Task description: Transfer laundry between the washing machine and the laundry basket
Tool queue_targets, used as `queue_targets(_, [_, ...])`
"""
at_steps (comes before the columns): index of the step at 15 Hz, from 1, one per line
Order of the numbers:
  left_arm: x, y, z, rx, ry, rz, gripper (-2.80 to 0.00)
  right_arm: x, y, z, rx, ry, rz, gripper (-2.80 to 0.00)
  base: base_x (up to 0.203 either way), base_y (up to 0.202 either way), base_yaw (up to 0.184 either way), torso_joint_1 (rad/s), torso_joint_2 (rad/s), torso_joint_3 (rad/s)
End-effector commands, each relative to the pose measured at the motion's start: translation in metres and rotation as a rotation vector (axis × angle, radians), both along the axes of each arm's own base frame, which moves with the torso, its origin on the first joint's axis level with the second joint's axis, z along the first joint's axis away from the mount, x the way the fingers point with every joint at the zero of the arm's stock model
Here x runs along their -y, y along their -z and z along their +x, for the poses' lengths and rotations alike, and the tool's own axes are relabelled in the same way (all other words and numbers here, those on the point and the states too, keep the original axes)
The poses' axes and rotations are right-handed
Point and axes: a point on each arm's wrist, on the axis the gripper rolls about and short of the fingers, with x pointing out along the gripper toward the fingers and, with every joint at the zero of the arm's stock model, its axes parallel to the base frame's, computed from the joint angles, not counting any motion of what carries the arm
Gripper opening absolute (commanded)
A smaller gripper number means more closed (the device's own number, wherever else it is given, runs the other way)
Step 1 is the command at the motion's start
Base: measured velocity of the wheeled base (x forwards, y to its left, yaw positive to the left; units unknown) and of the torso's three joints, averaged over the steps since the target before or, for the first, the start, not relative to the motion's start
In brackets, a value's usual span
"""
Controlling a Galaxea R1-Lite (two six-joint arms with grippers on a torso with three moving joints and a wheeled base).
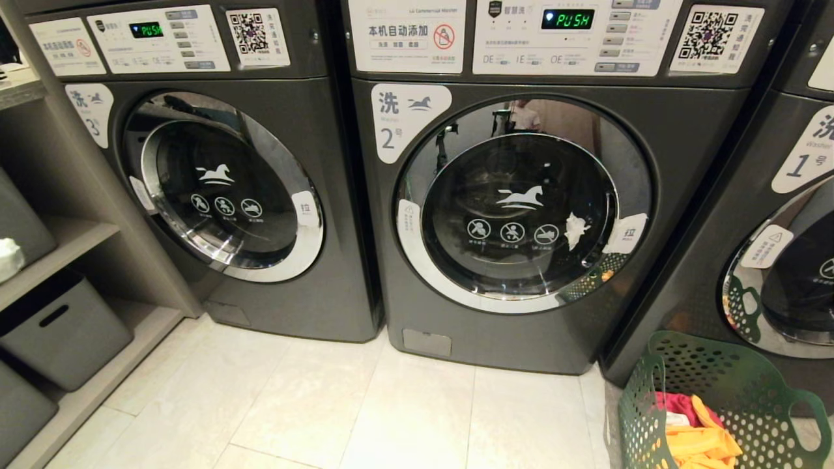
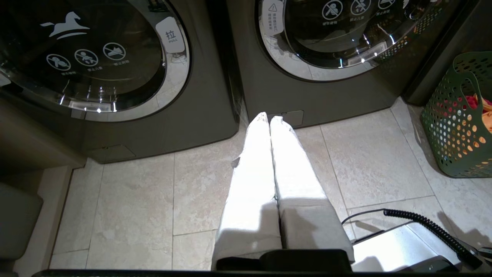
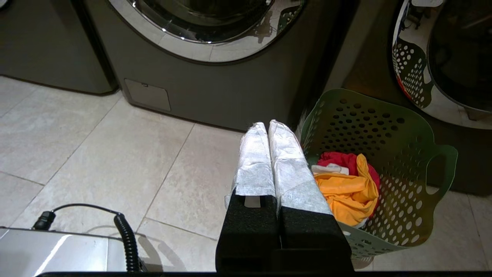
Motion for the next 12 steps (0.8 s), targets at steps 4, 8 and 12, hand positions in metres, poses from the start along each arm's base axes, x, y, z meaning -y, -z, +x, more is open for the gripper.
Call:
queue_targets(4, [0.007,0.010,0.006,-0.035,-0.002,0.044,-2.80,0.000,0.001,-0.001,0.014,-0.001,-0.001,-2.80,0.000,0.000,0.000,0.000,0.00,0.000])
queue_targets(8, [0.008,0.030,0.001,-0.065,-0.014,0.059,-2.80,0.000,0.001,-0.001,0.014,-0.001,-0.001,-2.80,0.000,0.000,0.000,0.000,0.00,0.000])
queue_targets(12, [0.007,0.043,0.007,-0.127,-0.219,-0.130,-2.80,0.000,0.001,-0.001,0.014,-0.001,-0.001,-2.80,0.000,0.000,0.000,0.000,0.00,0.000])
